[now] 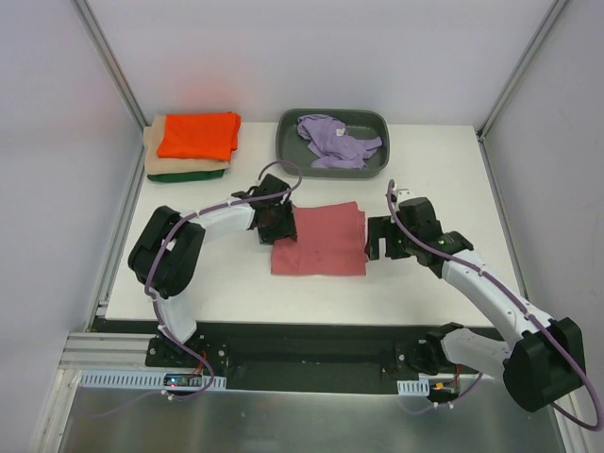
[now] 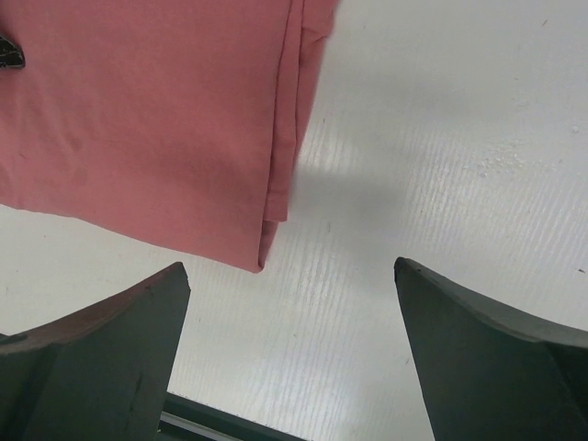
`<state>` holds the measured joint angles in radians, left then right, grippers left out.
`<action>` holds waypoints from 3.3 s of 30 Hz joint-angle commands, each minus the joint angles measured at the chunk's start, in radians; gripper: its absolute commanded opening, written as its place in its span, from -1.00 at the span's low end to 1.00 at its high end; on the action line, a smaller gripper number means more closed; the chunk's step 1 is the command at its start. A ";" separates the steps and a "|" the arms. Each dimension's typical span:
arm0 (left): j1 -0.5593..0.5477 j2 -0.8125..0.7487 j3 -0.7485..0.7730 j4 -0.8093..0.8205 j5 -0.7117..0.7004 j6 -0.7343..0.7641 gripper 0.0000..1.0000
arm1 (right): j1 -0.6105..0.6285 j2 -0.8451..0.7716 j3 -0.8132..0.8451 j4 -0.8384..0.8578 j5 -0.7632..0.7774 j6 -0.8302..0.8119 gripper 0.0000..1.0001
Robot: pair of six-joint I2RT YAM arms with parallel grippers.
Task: Fold and stack the t-shirts
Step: Put the neatly folded tshirt into the corner of the board with the left arm
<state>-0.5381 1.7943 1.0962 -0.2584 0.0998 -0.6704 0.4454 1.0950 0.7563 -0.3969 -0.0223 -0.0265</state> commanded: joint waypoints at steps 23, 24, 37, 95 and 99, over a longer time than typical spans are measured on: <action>-0.105 0.132 0.369 -0.326 -0.968 0.421 -1.00 | -0.016 -0.135 -0.054 0.046 0.053 -0.030 0.92; -0.085 0.135 0.385 -0.296 -0.962 0.467 -1.00 | -0.019 -0.136 -0.055 0.044 0.053 -0.035 0.92; 0.141 0.203 0.563 0.222 -0.922 1.163 -1.00 | -0.033 -0.115 -0.052 0.033 0.123 -0.053 0.92; 0.434 0.435 1.064 0.375 -0.707 1.292 -1.00 | -0.071 0.063 0.011 -0.016 0.373 0.000 0.92; 0.483 0.450 1.042 0.375 -0.664 1.270 -1.00 | -0.073 0.046 0.008 -0.016 0.409 0.005 0.92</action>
<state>-0.1051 2.2608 2.1380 -0.0032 -0.6010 0.5941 0.3801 1.1580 0.7193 -0.4053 0.3168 -0.0425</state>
